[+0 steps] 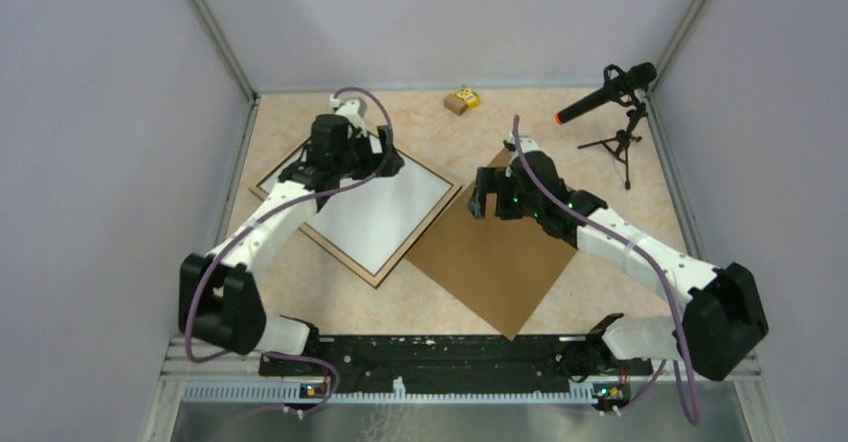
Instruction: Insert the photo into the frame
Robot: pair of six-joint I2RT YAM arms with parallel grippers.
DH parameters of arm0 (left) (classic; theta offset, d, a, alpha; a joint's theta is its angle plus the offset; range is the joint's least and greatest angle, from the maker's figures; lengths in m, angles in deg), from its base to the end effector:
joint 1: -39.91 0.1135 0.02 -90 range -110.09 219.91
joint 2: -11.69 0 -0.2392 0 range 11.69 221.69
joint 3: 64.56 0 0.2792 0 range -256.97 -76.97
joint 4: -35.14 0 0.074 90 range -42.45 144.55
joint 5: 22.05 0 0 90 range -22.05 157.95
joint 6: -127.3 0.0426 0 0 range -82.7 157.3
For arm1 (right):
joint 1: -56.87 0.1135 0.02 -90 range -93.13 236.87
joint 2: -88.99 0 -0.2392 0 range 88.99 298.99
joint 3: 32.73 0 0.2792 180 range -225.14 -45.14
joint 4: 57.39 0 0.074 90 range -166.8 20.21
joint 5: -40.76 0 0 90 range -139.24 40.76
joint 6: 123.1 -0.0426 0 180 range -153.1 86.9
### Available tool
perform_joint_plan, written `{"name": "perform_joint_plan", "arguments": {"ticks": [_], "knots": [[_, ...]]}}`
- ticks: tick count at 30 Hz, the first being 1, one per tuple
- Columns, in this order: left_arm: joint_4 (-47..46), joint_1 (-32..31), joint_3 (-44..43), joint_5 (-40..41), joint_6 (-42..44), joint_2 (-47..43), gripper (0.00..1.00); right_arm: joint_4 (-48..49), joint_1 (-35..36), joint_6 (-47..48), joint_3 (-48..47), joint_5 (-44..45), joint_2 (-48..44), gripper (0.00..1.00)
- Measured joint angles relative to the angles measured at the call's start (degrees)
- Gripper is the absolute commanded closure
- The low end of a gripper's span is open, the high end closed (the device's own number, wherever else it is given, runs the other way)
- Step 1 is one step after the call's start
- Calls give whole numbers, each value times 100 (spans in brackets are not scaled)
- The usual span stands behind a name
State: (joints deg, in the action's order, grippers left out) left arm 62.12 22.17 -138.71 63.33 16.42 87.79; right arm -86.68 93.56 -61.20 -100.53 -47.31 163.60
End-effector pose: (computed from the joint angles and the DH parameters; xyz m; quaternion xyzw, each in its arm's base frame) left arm 0.3261 -0.1079 0.2799 -0.0031 0.8609 -0.2006 0.4676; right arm 0.2638 0.1948 0.2423 -0.0591 0.8893 0.2301 0.3907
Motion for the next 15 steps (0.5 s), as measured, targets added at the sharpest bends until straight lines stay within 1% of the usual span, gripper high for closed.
{"name": "perform_joint_plan", "arguments": {"ticks": [4, 8, 12, 15], "knots": [[-44, -37, -42, -1386, -136, 977, 1, -435, -131, -234, 756, 354, -527, 1], [-46, -258, -68, -2378, -264, 1609, 1, -1134, -420, -839, 1283, 785, -791, 1], [-157, -863, -352, -3528, -450, 2369, 1, -1644, -501, -1609, 1878, 1027, -1388, 1], [-129, -1276, -417, -3875, -494, 2806, 1, -1978, -507, -2168, 2223, 1270, -1888, 1]]}}
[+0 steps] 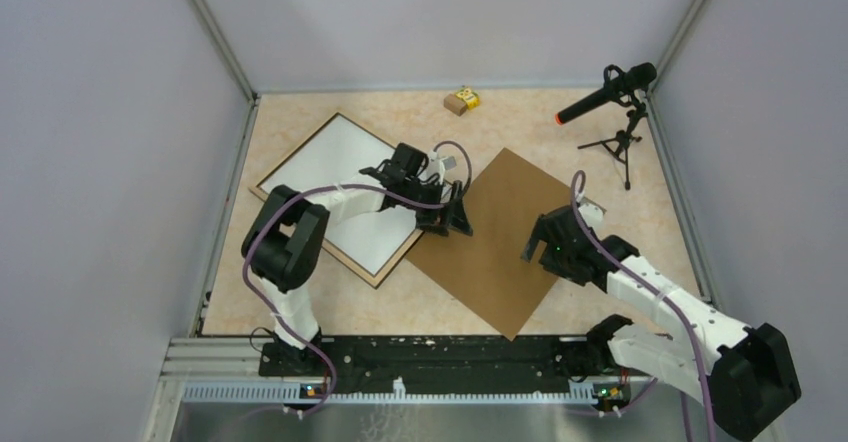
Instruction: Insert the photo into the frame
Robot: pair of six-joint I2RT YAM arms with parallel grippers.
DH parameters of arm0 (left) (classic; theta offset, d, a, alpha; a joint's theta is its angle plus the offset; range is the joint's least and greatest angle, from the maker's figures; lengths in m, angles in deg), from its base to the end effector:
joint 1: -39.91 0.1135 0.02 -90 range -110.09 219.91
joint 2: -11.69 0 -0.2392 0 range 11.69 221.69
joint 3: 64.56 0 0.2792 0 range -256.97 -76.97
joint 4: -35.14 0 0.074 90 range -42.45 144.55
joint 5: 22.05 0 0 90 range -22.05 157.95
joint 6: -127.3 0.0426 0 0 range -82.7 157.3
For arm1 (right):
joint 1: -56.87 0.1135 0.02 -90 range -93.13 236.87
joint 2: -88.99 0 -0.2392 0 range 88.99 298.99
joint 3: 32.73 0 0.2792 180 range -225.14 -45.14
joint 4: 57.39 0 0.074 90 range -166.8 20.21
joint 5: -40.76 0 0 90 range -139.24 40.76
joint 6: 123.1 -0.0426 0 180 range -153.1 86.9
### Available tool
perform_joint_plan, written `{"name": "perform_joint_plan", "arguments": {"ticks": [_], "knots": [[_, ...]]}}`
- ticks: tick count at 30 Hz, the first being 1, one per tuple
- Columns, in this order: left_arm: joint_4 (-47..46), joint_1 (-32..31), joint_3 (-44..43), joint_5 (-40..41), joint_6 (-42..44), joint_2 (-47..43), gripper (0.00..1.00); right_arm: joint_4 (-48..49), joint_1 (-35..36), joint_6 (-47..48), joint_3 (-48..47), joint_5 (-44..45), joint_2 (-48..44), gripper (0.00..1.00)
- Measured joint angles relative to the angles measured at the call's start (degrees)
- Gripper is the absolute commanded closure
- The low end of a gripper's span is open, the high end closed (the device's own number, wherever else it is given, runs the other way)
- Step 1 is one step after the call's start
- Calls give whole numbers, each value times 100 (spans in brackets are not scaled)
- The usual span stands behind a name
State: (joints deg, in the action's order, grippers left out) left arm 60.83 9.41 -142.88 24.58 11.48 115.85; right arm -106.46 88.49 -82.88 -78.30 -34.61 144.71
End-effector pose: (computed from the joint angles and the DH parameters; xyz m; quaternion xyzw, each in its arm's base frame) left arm 0.3256 -0.2257 0.1416 0.1575 0.8717 -0.4521 0.1052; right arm 0.1922 0.1057 0.1630 0.1843 0.9390 0.0786 0.2796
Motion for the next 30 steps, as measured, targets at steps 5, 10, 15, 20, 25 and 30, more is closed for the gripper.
{"name": "perform_joint_plan", "arguments": {"ticks": [5, 10, 15, 20, 25, 30], "knots": [[664, -431, -267, 216, 114, 326, 2, -278, -39, -658, 472, 363, -511, 1], [1215, -501, -852, 612, 304, 588, 2, -398, -153, -949, 719, 428, -868, 1], [1493, -487, -960, 765, 319, 831, 2, -87, -243, -892, 885, 249, -1209, 1], [1473, -479, -951, 782, 160, 831, 2, 192, -256, -787, 1106, 177, -1346, 1], [1429, -472, -938, 807, -7, 839, 2, 262, -256, -726, 1113, 164, -1314, 1], [1322, -442, -876, 667, -149, 868, 2, 664, -256, -557, 1137, -144, -1056, 1]]}}
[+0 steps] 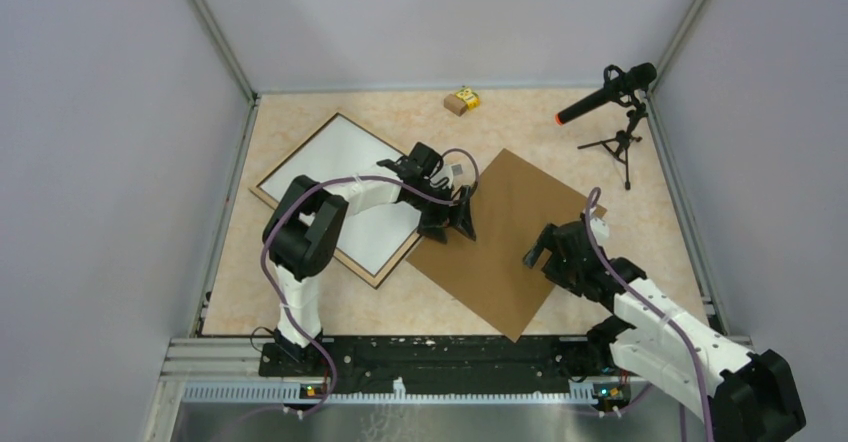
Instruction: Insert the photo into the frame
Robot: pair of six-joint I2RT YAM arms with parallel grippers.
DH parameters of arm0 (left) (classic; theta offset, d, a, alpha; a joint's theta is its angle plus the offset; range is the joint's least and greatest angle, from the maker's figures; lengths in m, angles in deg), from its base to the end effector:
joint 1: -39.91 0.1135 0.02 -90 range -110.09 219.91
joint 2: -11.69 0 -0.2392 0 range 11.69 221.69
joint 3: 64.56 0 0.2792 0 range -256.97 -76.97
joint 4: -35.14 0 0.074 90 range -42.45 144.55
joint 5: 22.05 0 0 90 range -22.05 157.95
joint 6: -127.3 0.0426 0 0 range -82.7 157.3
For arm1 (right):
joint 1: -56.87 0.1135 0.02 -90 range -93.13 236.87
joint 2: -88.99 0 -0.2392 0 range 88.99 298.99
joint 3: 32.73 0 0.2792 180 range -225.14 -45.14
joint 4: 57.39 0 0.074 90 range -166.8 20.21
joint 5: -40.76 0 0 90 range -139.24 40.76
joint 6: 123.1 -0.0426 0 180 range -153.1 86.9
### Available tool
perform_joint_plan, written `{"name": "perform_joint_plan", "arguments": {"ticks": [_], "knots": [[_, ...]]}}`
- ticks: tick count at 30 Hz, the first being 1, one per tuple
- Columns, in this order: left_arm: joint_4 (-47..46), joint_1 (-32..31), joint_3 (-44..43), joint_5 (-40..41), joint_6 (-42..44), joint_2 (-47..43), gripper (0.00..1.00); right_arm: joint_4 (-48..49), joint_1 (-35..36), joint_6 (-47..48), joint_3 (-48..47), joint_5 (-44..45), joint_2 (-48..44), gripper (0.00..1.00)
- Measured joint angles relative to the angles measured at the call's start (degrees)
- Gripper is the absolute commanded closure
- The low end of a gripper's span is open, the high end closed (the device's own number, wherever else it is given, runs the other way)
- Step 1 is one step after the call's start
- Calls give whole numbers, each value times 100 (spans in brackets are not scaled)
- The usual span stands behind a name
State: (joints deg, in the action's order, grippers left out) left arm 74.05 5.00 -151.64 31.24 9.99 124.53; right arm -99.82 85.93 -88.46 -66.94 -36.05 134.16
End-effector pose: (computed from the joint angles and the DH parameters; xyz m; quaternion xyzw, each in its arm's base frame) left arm 0.3221 -0.2558 0.1149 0.1303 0.9194 -0.3706 0.0194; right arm 0.1746 0.0859 0.1374 0.2497 0.9102 0.1289 0.3043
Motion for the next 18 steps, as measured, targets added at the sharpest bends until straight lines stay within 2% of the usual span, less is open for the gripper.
{"name": "perform_joint_plan", "arguments": {"ticks": [7, 12, 15, 18], "knots": [[-85, 4, 33, -114, -136, 42, 2, 455, 0, -4, 42, -319, 262, 1], [-92, -66, 33, -15, -144, 28, 2, 76, 0, -286, -28, 83, 258, 1], [-66, -195, 48, 302, -101, -94, 2, -376, 0, -426, -83, 466, 262, 1], [-83, -483, 184, 1084, 120, -428, 2, -664, 0, -433, -90, 616, 310, 1]]}}
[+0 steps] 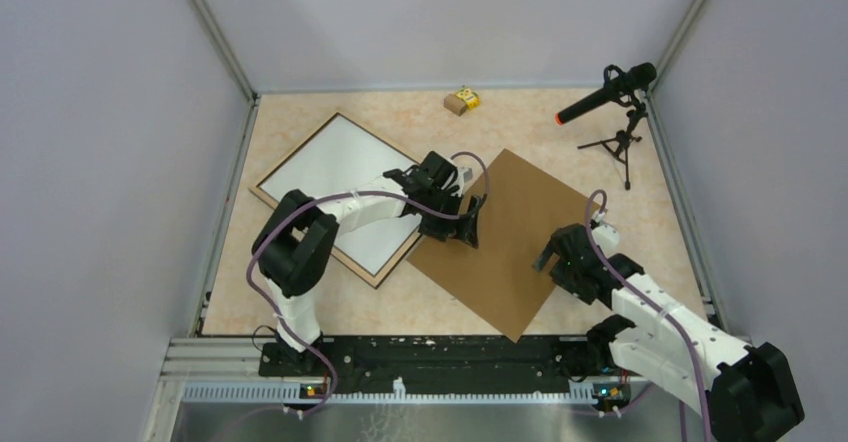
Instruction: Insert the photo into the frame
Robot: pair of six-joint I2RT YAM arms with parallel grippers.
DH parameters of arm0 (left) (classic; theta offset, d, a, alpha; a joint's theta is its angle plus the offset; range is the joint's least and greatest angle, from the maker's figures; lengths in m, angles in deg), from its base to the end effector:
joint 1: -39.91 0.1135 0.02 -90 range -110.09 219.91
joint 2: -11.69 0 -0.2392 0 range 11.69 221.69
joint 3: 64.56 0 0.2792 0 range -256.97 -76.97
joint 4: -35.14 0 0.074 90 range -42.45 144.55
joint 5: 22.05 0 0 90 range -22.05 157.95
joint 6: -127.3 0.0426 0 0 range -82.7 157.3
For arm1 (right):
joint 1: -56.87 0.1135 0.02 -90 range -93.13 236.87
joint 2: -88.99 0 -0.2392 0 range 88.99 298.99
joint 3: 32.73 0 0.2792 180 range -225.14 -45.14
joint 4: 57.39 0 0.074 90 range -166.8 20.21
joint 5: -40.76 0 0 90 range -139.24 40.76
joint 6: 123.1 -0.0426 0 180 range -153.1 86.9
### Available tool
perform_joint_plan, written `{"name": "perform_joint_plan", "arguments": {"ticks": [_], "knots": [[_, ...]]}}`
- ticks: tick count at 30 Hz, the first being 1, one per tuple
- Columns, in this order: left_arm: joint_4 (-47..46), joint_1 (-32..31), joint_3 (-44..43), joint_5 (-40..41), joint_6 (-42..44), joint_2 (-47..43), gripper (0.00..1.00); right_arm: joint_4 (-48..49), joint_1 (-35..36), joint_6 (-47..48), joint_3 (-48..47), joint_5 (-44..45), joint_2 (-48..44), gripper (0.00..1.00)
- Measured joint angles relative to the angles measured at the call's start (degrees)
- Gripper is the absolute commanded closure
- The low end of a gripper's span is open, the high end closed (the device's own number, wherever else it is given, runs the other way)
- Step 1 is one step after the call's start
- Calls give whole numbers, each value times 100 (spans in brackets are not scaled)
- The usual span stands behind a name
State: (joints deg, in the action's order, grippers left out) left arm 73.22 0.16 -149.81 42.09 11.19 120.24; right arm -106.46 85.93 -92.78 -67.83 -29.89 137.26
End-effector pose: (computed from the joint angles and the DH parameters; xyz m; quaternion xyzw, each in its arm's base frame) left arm 0.3005 -0.2741 0.1312 0.1671 0.9312 -0.3129 0.0843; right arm 0.1693 0.0779 0.1273 0.2916 0.9124 0.0487 0.2831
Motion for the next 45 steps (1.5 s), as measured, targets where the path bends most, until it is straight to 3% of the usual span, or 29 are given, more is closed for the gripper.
{"name": "perform_joint_plan", "arguments": {"ticks": [4, 8, 14, 35, 45], "knots": [[9, -256, 175, 807, 334, -568, 2, -83, 0, 55, -76, -35, 17, 1], [55, -225, 44, 1134, 426, -575, 2, -90, 0, 103, -103, -74, 22, 1], [258, -184, -131, 1086, 442, 22, 2, -37, 0, 107, -103, -212, 52, 1], [686, -153, -586, 1021, 372, 345, 2, 761, -9, -52, 170, -509, -120, 1], [761, -149, -660, 1012, 369, 400, 2, 570, -11, -743, 361, -136, -566, 1]]}}
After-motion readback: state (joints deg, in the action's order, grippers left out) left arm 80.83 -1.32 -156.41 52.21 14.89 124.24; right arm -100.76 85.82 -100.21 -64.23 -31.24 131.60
